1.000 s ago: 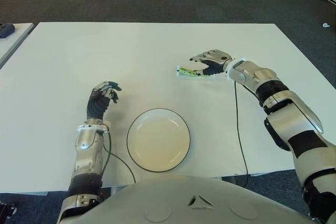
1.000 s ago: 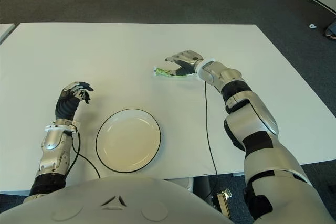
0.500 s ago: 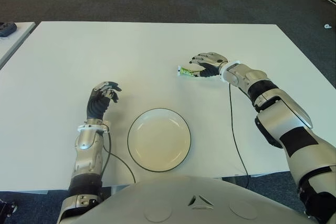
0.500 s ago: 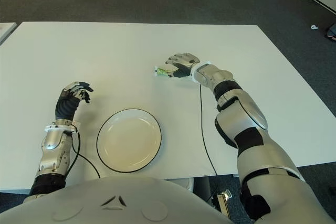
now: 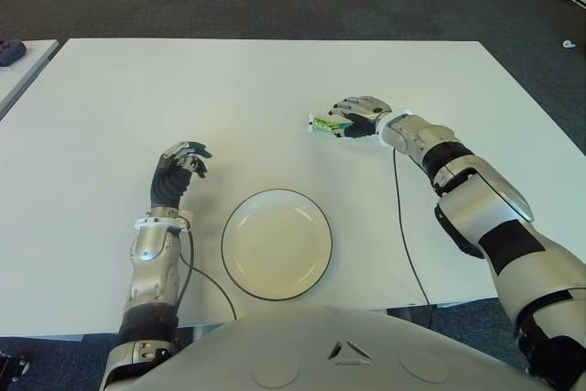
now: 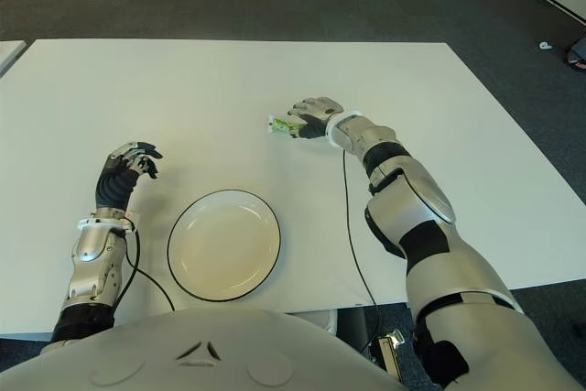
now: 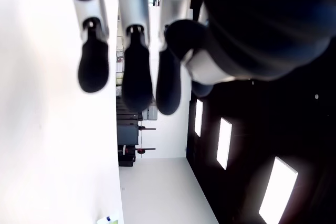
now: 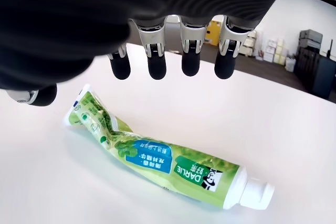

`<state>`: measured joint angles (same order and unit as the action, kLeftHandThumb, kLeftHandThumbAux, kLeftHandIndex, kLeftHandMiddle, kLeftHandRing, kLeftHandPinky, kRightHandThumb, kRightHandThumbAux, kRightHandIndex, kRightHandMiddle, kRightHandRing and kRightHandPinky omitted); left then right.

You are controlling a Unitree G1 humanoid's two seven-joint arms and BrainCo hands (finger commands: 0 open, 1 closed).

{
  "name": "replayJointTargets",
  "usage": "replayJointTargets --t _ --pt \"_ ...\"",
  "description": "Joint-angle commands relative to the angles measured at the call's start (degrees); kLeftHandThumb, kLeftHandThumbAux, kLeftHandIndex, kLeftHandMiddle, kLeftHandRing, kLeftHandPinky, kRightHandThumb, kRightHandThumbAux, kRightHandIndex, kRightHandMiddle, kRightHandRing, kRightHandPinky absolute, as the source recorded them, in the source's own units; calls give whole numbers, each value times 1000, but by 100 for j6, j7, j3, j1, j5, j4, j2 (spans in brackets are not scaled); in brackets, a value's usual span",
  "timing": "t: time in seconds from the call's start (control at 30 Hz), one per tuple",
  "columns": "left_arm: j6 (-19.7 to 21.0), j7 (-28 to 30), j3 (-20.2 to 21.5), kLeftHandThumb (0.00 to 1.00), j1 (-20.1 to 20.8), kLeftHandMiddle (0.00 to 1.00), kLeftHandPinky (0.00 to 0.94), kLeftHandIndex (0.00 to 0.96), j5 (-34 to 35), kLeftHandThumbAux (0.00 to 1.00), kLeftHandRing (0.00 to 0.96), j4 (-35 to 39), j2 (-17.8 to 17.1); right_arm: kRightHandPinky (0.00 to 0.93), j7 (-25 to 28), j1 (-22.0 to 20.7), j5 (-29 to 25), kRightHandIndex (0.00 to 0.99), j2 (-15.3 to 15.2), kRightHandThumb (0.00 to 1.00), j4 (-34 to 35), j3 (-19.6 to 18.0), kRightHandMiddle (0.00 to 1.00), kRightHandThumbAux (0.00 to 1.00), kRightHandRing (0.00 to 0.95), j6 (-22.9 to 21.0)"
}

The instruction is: Put the toothpaste on the table into the plate.

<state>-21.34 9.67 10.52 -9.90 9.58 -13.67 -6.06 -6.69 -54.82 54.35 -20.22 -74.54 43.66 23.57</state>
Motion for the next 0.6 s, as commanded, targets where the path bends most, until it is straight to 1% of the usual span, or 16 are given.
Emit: replayJointTargets --t 0.03,0.23,0.6 --pt "39 -22 17 837 -17 506 651 424 -15 673 654 -13 2 0 119 -140 41 0 154 525 -116 81 0 125 0 -167" --pt "-4 -14 17 837 -49 506 654 426 -24 672 656 0 -3 0 204 -183 74 0 290 525 -222 154 0 140 0 -371" --pt "-19 -39 29 838 -128 504 661 429 -49 672 662 80 -9 0 198 -161 35 0 462 522 -300 194 0 171 0 -576"
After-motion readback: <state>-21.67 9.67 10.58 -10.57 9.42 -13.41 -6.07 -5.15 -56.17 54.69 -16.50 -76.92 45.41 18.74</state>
